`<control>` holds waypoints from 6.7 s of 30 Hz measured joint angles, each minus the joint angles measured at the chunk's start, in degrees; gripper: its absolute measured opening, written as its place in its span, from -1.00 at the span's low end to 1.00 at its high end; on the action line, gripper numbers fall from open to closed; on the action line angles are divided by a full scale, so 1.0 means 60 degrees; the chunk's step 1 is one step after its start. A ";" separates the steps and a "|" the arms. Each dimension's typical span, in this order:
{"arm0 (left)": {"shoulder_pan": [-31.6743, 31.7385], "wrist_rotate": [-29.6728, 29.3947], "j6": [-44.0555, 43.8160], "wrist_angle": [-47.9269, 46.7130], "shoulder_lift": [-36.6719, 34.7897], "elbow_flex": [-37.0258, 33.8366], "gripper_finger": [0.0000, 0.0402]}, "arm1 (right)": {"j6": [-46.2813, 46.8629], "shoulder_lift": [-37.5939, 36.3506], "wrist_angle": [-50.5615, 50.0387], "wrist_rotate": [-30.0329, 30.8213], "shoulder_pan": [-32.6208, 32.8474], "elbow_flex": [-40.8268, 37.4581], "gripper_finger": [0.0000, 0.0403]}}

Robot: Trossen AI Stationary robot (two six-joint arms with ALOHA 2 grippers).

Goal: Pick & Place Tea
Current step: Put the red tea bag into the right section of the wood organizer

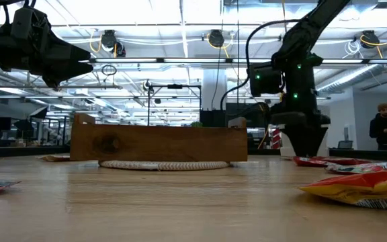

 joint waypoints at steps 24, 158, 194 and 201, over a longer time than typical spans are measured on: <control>0.0001 -0.0001 0.0000 -0.0003 0.0000 -0.0001 0.19 | 0.0332 -0.2534 0.1083 0.0980 0.1470 -0.0445 -0.86; 0.0001 0.0000 0.0000 0.0000 0.0000 0.0001 0.19 | -0.8697 0.1377 0.2304 0.4269 0.5274 0.4426 -0.08; 0.0000 0.0000 0.0000 -0.0002 0.0000 0.0000 0.19 | -0.9638 0.0904 0.2338 0.5324 0.5832 0.4422 -0.15; 0.0002 0.0000 0.0000 -0.0004 0.0000 0.0002 0.19 | -1.0205 0.1017 0.3206 0.4743 0.5415 0.3981 -0.15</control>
